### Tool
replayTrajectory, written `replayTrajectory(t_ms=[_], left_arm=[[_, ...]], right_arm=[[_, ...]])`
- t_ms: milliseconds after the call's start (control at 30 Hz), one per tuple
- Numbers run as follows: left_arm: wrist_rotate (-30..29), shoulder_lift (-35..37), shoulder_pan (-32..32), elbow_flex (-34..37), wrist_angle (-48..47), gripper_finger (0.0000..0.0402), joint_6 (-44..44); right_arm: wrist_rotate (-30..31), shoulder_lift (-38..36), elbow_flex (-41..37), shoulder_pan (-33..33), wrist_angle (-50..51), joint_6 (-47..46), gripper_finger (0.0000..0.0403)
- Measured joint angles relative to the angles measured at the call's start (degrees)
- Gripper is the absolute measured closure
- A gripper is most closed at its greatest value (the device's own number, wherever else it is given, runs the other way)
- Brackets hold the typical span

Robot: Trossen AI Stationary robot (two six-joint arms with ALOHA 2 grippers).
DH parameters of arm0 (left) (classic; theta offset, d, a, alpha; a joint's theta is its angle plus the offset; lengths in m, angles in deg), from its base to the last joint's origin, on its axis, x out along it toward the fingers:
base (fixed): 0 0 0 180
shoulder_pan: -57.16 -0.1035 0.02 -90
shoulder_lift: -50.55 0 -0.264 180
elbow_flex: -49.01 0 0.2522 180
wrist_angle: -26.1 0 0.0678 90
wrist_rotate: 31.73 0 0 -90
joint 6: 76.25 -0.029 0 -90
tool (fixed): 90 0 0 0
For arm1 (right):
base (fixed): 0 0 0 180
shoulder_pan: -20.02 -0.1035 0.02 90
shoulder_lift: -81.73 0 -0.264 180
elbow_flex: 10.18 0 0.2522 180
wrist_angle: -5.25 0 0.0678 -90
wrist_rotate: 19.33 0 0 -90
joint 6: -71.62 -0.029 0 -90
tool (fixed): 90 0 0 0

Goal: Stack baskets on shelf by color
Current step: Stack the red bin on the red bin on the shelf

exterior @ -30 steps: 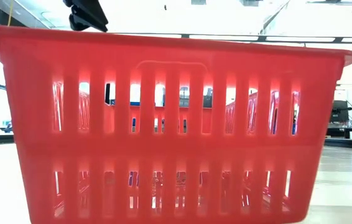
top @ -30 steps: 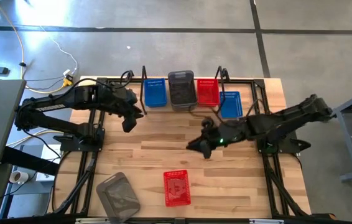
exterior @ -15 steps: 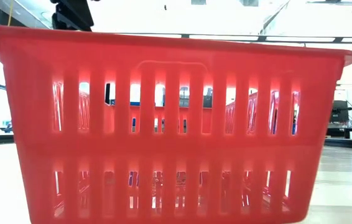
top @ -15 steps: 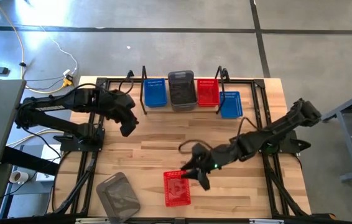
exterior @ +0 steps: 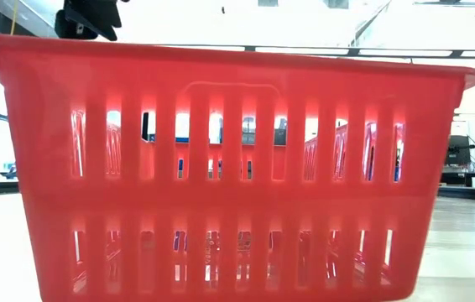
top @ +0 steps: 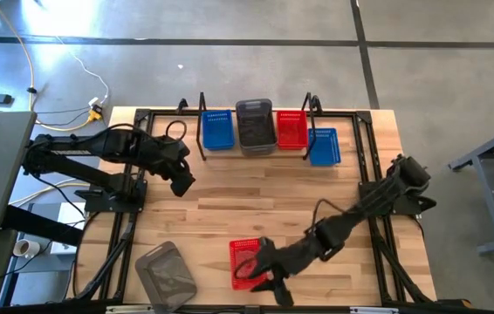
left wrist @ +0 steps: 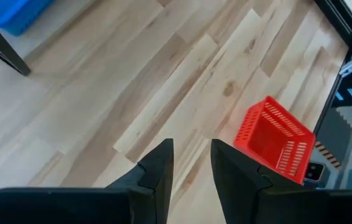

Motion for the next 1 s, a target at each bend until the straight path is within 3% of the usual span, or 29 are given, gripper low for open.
replayTrajectory(t_ms=[567, 1000], left_arm=[[-4.12, -2.99, 4.91, 0.0, -1.09, 0.0303, 0.76], [-8.07, -4.76, 6.42, 0.0, -1.09, 0.0303, 0.76]], right_arm=[[1.72, 11.73, 0.57, -1.88, 4.29, -0.34, 0.0254], [1.81, 15.62, 0.5, -1.18, 4.77, 0.1, 0.0254]])
